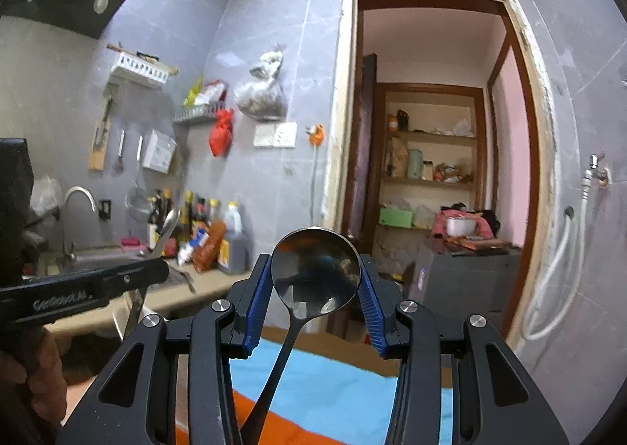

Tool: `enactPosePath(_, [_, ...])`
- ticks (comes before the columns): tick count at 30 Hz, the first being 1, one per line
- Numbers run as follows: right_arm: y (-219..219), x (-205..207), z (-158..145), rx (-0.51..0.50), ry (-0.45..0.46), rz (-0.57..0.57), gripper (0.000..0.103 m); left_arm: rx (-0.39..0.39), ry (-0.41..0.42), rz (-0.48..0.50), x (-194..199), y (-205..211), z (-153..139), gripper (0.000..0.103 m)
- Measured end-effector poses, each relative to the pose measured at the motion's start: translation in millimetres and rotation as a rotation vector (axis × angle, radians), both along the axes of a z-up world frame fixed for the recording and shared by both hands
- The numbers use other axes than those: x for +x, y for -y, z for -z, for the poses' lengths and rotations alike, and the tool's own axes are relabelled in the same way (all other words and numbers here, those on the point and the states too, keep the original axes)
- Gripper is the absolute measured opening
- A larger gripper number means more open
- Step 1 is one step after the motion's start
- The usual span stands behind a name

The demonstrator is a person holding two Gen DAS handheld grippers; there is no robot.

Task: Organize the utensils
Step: 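Lift the knife with the left tool while the right tool lifts the spoon toward the caddy, then open the left tool over the caddy while the right tool drops the spoon in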

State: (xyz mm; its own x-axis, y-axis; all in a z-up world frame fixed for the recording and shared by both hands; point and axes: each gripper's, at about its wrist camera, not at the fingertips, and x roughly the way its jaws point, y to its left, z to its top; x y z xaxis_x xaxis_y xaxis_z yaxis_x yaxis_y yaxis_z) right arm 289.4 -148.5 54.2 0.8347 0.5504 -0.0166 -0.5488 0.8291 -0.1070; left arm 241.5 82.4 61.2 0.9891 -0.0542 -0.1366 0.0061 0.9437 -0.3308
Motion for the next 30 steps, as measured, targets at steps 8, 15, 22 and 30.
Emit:
enactPosePath(8, [-45, 4, 3, 0.099, 0.040, -0.001, 0.041, -0.059, 0.049, -0.121, 8, -80, 6, 0.013])
enactPosePath(15, [-74, 9, 26, 0.130, 0.073, 0.038, 0.041, -0.094, 0.086, -0.146, 16, -108, 28, 0.013])
enactPosePath(22, [-94, 9, 49, 0.087, 0.112, 0.052, 0.041, -0.083, 0.118, -0.145, 19, -104, 44, 0.013])
enactPosePath(30, [-107, 7, 72, 0.017, 0.152, 0.062, 0.041, -0.022, 0.143, -0.142, 20, -90, 63, 0.013])
